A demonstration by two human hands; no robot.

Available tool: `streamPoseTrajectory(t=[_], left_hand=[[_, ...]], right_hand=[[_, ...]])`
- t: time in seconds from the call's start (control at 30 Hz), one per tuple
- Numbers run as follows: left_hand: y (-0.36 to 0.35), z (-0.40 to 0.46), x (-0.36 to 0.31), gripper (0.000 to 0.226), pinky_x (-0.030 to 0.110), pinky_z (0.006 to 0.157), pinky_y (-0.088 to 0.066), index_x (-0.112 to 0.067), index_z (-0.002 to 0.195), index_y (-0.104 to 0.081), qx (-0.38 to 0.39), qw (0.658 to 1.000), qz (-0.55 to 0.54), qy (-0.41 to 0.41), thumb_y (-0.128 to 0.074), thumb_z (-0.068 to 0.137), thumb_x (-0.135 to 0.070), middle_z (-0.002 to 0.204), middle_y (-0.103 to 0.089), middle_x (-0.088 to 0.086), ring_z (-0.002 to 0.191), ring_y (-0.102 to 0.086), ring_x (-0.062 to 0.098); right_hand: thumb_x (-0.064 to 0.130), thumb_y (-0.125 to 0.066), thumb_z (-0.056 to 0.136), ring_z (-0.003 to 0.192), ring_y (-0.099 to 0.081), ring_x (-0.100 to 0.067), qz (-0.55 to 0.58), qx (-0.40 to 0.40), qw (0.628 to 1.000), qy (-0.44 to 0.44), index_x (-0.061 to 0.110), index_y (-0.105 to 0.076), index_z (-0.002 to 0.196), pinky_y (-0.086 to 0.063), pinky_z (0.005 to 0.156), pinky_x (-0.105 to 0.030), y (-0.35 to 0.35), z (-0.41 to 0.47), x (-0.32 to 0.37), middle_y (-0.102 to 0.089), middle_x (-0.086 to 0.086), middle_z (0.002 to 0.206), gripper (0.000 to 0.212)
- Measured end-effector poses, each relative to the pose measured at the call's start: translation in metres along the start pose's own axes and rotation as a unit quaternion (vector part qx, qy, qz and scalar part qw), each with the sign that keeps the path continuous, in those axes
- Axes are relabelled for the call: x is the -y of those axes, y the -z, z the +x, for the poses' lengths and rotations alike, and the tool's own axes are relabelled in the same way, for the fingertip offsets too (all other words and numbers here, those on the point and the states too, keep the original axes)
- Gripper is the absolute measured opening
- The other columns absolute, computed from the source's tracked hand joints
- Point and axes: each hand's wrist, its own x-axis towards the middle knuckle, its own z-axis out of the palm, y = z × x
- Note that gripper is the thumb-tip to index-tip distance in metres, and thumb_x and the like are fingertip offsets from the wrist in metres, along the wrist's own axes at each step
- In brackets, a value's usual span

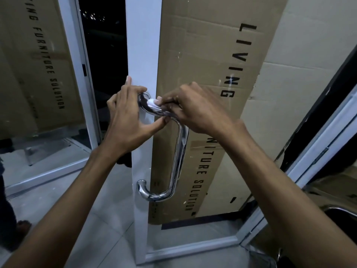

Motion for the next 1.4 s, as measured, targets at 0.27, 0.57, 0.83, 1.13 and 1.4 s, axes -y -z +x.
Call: streamPoseTrajectory(t=[0.27, 0.57, 0.83, 1.13, 1.4], left_hand=[[0.001, 0.002, 0.000, 0.084, 0.030, 0.116, -0.009, -0.015, 0.139, -0.046, 0.008, 1.000, 0.002, 0.006, -0.064, 0.080, -0.071, 0.156, -0.040, 0.009, 0.160, -0.008, 0.014], [0.002, 0.005, -0.004, 0.075, 0.032, 0.115, -0.011, -0.016, 0.139, -0.046, 0.022, 0.999, -0.002, 0.025, -0.072, 0.081, -0.057, 0.157, -0.036, 0.010, 0.158, -0.007, 0.013], [0.002, 0.007, -0.002, 0.081, 0.051, 0.121, -0.022, -0.014, 0.147, -0.041, 0.038, 0.998, -0.017, 0.037, -0.079, 0.083, -0.045, 0.162, -0.028, 0.005, 0.150, -0.009, 0.006], [0.006, 0.010, 0.001, 0.085, 0.053, 0.122, -0.023, -0.022, 0.149, -0.037, 0.043, 0.997, -0.034, 0.049, -0.082, 0.083, -0.051, 0.165, -0.027, 0.003, 0.150, -0.010, 0.007], [0.005, 0.010, 0.005, 0.091, 0.053, 0.122, -0.025, -0.025, 0.150, -0.033, 0.046, 0.996, -0.041, 0.060, -0.080, 0.080, -0.060, 0.166, -0.024, -0.001, 0.151, -0.011, 0.011]], right_hand=[[0.047, -0.054, 0.105, 0.078, -0.060, -0.021, -0.035, -0.040, 0.999, -0.007, 0.045, -0.066, 0.132, -0.039, 0.064, -0.034, -0.010, -0.018, 0.004, -0.074, 0.000, 0.099, 0.030], [0.042, -0.052, 0.107, 0.081, -0.065, -0.025, -0.054, -0.059, 0.997, -0.024, 0.040, -0.067, 0.131, -0.045, 0.062, -0.037, -0.019, -0.017, 0.014, -0.070, 0.000, 0.092, 0.027], [0.042, -0.055, 0.106, 0.095, -0.069, -0.024, -0.098, -0.082, 0.992, -0.017, 0.042, -0.067, 0.130, -0.022, 0.057, -0.031, -0.029, 0.003, 0.032, -0.071, 0.002, 0.105, 0.027], [0.032, -0.057, 0.100, 0.105, -0.067, -0.030, -0.100, -0.029, 0.994, -0.028, 0.033, -0.071, 0.122, -0.034, 0.070, -0.034, -0.025, 0.055, 0.027, -0.069, -0.002, 0.117, 0.026], [0.034, -0.056, 0.098, 0.105, -0.066, -0.030, -0.092, -0.010, 0.996, -0.017, 0.031, -0.072, 0.120, -0.033, 0.070, -0.033, -0.027, 0.066, 0.025, -0.069, -0.004, 0.114, 0.027]])
